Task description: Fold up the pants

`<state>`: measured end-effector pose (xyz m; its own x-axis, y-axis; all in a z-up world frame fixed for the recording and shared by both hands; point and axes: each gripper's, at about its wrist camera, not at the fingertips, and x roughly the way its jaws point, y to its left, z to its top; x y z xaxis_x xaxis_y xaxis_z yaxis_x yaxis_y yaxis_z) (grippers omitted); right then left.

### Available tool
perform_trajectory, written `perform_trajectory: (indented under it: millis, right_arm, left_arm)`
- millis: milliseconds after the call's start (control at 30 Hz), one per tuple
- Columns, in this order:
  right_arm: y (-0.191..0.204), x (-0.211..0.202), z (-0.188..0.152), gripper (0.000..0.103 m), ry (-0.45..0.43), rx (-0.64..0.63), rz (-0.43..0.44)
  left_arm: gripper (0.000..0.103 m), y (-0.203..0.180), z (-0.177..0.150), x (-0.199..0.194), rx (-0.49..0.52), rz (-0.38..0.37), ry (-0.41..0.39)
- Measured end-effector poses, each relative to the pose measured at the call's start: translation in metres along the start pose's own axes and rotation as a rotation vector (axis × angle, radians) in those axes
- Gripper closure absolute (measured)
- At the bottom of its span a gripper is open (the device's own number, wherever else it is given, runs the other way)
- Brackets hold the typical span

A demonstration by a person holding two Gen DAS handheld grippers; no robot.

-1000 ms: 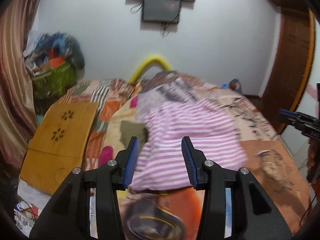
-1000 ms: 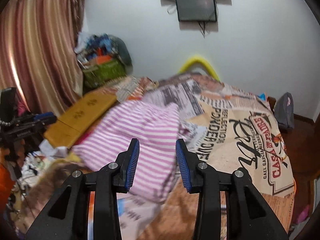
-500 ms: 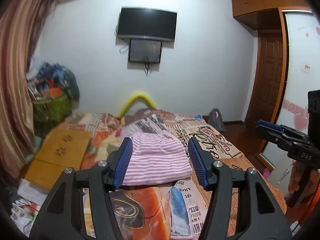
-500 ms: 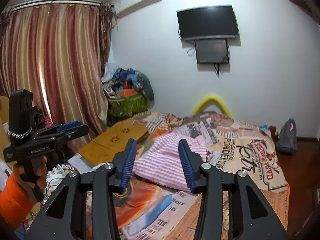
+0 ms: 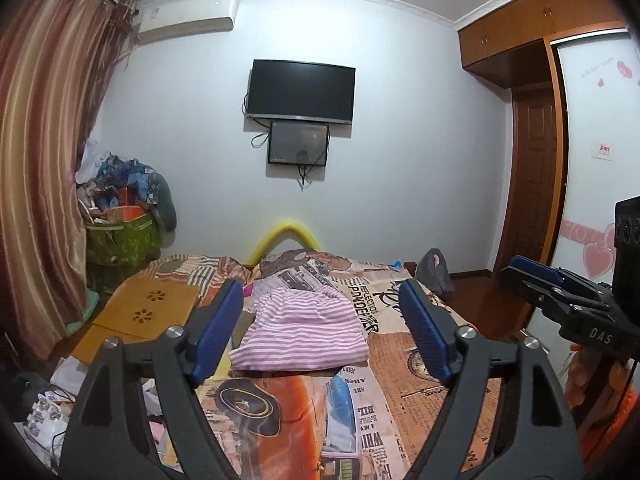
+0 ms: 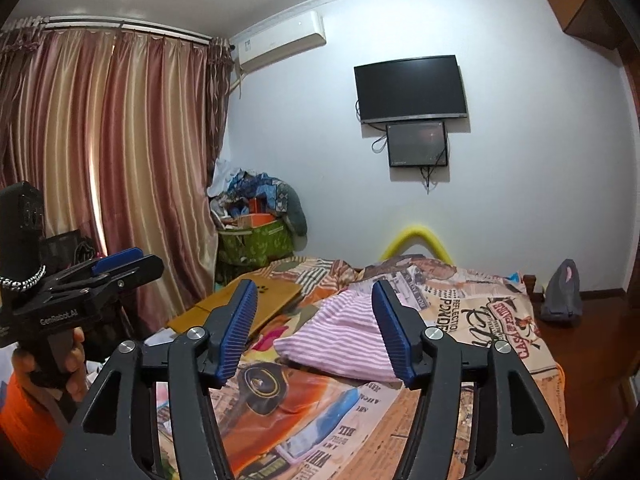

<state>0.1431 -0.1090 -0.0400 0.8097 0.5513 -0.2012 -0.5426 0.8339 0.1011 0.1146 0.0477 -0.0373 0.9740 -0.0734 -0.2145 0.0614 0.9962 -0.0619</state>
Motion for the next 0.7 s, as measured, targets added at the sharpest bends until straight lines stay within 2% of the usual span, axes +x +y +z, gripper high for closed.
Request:
perform_trajectory:
  millis: [400, 567, 700]
  right_arm:
    - [0.012, -0.014, -0.008, 0.022, -0.045, -0.004, -0.045]
    - [0.015, -0.017, -0.012, 0.009, -0.06, -0.012, -0.079]
    - [0.015, -0.019, -0.013, 0.004, -0.067, -0.011, -0.096]
  left_arm:
    - [0.01, -0.016, -0.013, -0.017, 0.016, 0.035, -0.033]
    - [0.007, -0.019, -0.016, -0.018, 0.018, 0.034, -0.039]
    - [0.006, -0.019, -0.016, -0.018, 0.015, 0.042, -0.043]
